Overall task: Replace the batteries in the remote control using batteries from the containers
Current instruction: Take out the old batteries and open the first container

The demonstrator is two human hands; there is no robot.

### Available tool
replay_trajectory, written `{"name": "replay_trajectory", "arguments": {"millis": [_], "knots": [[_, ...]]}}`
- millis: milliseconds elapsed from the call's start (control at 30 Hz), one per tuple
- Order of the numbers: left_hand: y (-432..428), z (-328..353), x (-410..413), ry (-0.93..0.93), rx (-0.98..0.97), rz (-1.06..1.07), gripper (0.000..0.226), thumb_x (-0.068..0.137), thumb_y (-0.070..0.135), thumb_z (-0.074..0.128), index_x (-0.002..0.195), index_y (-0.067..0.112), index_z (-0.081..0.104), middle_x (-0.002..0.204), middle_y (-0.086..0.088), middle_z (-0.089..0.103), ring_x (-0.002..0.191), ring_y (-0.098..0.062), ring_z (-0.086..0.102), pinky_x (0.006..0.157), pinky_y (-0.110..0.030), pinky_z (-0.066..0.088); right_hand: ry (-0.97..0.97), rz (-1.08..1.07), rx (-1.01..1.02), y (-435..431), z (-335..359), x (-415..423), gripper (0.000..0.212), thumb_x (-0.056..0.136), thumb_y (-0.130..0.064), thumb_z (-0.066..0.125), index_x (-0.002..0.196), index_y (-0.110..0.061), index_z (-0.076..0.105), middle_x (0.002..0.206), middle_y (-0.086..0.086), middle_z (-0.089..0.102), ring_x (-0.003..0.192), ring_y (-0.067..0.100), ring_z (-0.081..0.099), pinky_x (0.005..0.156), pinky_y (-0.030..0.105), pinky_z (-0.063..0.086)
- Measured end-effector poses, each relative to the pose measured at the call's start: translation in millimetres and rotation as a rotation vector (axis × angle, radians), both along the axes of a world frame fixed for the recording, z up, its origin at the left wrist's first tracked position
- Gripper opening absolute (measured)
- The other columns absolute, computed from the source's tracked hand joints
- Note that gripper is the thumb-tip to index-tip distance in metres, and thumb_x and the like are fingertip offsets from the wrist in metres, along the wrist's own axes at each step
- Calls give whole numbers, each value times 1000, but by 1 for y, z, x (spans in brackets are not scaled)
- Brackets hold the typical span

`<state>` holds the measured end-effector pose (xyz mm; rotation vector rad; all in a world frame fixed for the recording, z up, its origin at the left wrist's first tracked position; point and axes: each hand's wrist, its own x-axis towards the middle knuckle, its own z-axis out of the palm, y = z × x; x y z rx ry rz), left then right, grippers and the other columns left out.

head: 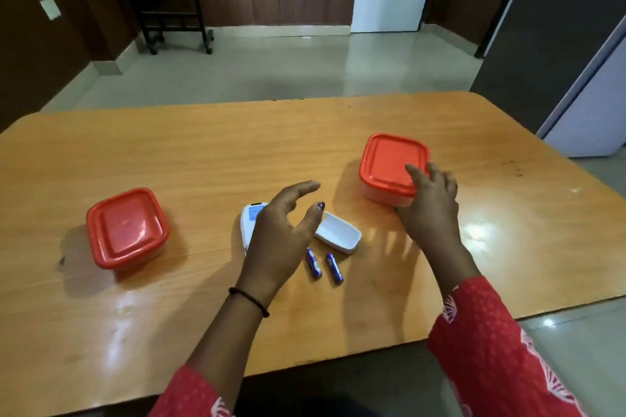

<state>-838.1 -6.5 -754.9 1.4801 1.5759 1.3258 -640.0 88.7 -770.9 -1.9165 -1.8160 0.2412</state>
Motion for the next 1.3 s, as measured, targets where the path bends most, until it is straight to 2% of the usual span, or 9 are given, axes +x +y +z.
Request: {"name": "replay_trajectory", "arguments": {"millis": [133,233,467,600,700,767,1000,1200,1300], "knots": [[24,4,15,-179,-103,-87,34,89,14,61,122,21,58,125,5,62,118,-6,56,104,-30,44,23,110,-32,21,-16,18,60,86,2,53,140,-22,42,154,6,30,140,28,26,108,43,35],[27,11,22,-256,-194,-128,42,89,16,61,130,16,52,130,0,59,119,-9,55,103,-30,44,257,161,95,11,-10,24,45,87,6,52,128,-12,57,142,13,47,130,26,46,107,35,38],[-6,61,39,-518,-193,-261,76,66,60,68,134,44,39,135,12,52,125,-13,51,92,-39,51,377,318,566,-82,77,-5,34,84,-6,65,116,-17,66,109,3,70,98,21,65,81,39,55],[-56,92,38,-965,-102,-393,96,64,78,57,142,24,39,137,-9,55,125,-30,54,88,-54,51,302,441,709,-153,110,-28,31,84,-30,62,113,-21,67,101,-8,70,107,17,51,80,40,47],[-102,106,33,-1339,-125,-366,93,72,79,41,137,13,46,129,-22,59,112,-38,62,75,-50,55,300,614,719,-185,116,-36,25,90,-28,56,108,-15,68,113,-3,69,126,18,47,97,38,41],[-123,109,29,-1492,-160,-335,93,76,78,41,137,8,44,123,-27,61,98,-38,68,68,-45,57,317,698,720,-201,114,-43,24,92,-21,54,107,-8,68,111,4,69,119,15,54,102,41,42],[-171,110,16,-1634,-153,-236,74,80,63,51,129,8,49,94,-27,70,75,-39,71,62,-51,57,472,627,655,-253,117,-69,35,96,-32,44,97,-7,69,92,2,70,89,10,60,76,22,48],[-181,102,8,-1681,-179,-273,70,80,57,57,131,10,48,110,-23,64,94,-39,65,92,-56,42,621,541,565,-261,117,-76,24,91,-23,49,92,-12,70,86,-8,67,82,5,61,71,21,48],[-178,100,8,-1632,-160,-240,71,79,55,59,134,11,48,119,-25,59,99,-41,62,94,-60,41,691,507,523,-259,121,-74,19,93,-14,52,91,-12,70,83,-6,69,79,4,63,68,15,47]]}}
